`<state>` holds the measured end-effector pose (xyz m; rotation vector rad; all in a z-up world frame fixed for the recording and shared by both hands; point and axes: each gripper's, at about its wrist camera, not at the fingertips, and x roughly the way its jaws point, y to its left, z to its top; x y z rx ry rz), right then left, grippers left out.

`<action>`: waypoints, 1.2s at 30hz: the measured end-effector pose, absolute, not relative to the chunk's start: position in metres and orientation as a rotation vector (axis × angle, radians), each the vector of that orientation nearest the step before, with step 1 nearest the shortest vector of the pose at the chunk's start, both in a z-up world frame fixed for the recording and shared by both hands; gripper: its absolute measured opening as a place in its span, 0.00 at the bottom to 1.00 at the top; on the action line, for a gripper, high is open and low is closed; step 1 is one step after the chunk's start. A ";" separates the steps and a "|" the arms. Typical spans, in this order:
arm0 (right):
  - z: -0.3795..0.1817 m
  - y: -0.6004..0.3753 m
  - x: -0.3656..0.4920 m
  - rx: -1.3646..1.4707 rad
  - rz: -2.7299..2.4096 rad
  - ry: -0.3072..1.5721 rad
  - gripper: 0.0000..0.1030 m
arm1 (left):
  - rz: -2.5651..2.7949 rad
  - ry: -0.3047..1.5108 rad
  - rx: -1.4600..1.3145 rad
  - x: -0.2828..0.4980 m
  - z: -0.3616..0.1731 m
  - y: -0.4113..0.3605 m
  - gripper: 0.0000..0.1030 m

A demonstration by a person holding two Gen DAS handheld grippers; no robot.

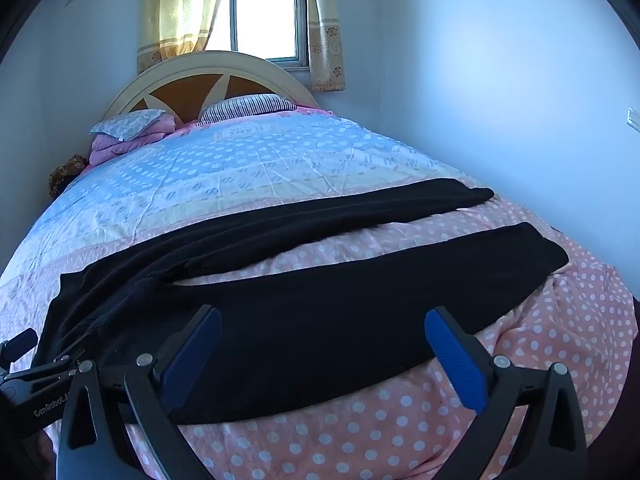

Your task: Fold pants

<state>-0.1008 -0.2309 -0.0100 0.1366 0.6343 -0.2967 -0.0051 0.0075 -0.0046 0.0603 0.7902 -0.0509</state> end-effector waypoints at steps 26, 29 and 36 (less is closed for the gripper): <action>-0.015 -0.224 -0.087 0.109 -0.280 0.679 0.99 | -0.066 0.788 0.049 0.003 -0.005 0.010 1.00; -0.015 -0.223 -0.082 0.100 -0.272 0.686 0.99 | -0.064 0.812 0.029 0.011 -0.006 0.020 1.00; -0.012 -0.223 -0.062 0.088 -0.276 0.696 0.99 | -0.018 0.828 0.040 0.024 -0.009 0.042 1.00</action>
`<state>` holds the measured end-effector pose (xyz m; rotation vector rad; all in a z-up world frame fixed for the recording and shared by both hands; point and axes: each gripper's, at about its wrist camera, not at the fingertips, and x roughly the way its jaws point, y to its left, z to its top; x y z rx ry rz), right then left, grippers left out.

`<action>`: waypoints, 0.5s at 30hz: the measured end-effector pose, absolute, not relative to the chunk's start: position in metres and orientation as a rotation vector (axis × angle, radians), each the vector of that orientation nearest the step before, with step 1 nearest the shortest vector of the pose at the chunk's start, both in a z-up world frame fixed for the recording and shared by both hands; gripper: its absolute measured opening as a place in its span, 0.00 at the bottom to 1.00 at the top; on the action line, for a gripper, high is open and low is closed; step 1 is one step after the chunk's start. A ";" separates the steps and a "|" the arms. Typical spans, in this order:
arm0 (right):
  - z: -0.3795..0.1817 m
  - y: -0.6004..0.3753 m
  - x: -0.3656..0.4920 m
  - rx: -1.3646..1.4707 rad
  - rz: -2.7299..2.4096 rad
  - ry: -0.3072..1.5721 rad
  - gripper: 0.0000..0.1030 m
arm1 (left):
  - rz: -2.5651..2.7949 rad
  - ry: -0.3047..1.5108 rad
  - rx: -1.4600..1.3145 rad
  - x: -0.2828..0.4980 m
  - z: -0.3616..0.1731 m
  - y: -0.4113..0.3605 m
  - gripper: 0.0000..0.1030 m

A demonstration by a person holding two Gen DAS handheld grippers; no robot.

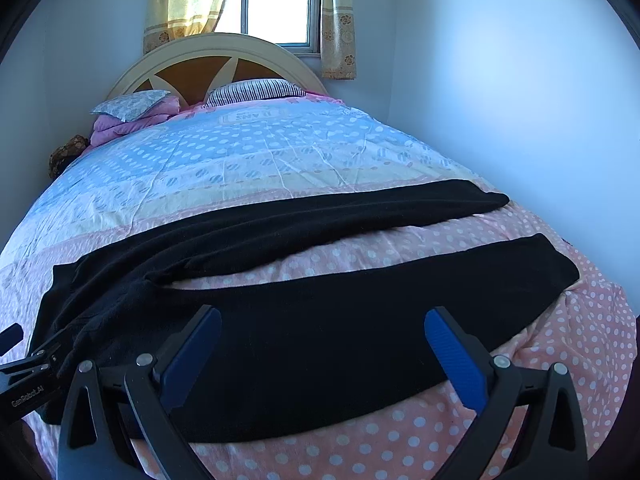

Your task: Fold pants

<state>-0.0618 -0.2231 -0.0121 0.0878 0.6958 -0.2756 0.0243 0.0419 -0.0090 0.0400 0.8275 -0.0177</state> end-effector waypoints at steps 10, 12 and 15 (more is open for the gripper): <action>-0.010 -0.218 -0.023 0.045 -0.225 0.725 0.99 | 0.060 0.840 0.011 0.045 -0.011 0.101 1.00; -0.013 -0.218 -0.015 0.058 -0.192 0.745 0.99 | 0.065 0.833 -0.001 0.047 -0.010 0.116 1.00; -0.018 -0.215 -0.005 0.056 -0.144 0.762 0.99 | 0.114 0.836 0.008 0.051 -0.010 0.140 1.00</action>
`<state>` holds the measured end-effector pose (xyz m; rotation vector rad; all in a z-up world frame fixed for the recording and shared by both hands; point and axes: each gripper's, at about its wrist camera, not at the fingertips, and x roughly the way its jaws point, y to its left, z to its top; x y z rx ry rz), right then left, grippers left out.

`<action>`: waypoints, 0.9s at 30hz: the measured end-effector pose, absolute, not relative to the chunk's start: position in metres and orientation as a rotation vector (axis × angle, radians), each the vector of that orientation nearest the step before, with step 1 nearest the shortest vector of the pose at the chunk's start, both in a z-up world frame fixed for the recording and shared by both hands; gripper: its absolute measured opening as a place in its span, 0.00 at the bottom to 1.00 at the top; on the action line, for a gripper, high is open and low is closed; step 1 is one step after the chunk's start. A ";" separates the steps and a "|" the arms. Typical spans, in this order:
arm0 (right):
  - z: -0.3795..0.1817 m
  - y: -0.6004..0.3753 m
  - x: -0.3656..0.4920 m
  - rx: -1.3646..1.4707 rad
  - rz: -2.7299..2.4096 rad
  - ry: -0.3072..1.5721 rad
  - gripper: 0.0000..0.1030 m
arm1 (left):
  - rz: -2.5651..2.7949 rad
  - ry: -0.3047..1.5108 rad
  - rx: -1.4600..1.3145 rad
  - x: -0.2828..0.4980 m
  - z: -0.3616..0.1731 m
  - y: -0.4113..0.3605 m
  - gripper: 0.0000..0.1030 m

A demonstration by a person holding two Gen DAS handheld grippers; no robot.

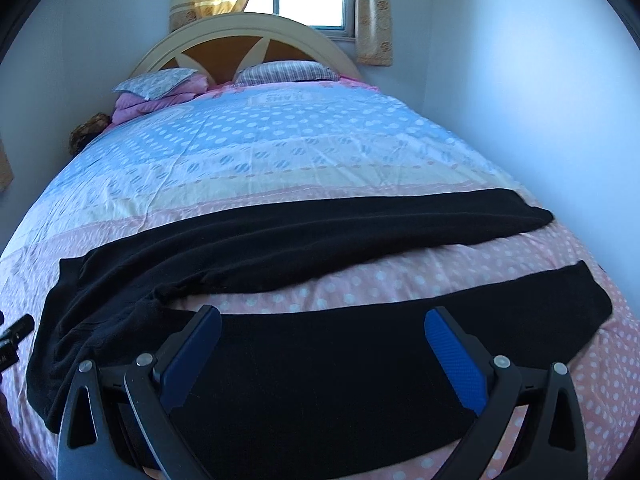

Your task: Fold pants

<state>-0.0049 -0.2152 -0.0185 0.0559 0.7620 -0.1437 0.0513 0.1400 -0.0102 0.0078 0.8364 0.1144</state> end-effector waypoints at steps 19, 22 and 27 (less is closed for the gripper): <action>-0.026 -0.196 0.038 0.041 0.031 0.766 0.99 | -0.070 1.093 -0.287 0.193 -0.062 0.182 0.47; -0.028 -0.198 0.043 0.026 0.030 0.770 0.99 | -0.097 1.093 -0.294 0.201 -0.067 0.176 0.36; -0.024 -0.207 0.072 0.033 0.110 0.786 0.99 | -0.154 1.061 -0.315 0.206 -0.065 0.171 0.13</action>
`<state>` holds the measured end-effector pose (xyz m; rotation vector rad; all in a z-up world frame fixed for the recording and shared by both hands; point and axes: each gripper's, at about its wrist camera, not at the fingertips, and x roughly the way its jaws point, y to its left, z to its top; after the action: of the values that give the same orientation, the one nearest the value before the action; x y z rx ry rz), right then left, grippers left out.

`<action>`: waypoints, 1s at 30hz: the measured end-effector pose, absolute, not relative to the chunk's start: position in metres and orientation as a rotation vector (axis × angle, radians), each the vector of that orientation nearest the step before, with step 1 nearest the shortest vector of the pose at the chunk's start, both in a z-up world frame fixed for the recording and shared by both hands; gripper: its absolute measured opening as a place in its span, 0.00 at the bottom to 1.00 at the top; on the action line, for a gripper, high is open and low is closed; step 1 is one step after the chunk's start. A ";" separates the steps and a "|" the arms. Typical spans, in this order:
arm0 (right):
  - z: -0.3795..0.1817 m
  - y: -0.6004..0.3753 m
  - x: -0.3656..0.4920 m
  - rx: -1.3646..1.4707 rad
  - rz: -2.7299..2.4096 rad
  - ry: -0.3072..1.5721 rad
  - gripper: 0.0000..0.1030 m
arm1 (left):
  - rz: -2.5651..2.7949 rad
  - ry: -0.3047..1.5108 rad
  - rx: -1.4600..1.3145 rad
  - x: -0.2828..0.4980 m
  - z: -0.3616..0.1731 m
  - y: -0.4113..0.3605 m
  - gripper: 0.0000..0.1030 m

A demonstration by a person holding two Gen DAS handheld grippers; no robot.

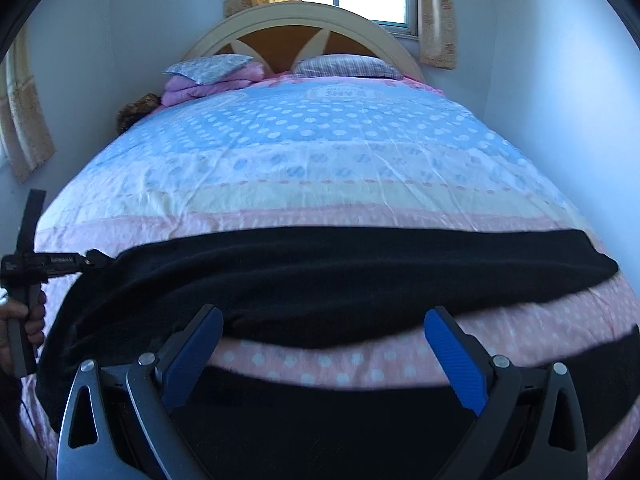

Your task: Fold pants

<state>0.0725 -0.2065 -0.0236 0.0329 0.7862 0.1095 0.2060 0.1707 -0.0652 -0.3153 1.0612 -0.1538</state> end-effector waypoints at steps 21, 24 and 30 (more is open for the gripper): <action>-0.092 -0.209 0.256 -0.213 0.591 1.170 0.51 | -0.108 1.036 -0.340 0.219 -0.070 0.175 0.14; -0.093 -0.203 0.244 -0.303 0.608 1.161 0.51 | -0.098 1.037 -0.339 0.220 -0.069 0.173 0.14; -0.075 -0.186 0.220 -0.361 0.582 1.176 0.07 | -0.082 0.986 -0.319 0.212 -0.050 0.170 0.13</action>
<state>0.2200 -0.1860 -0.0751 -0.3606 1.1757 0.5820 0.2116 0.1702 -0.0496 -0.3187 0.9858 -0.0822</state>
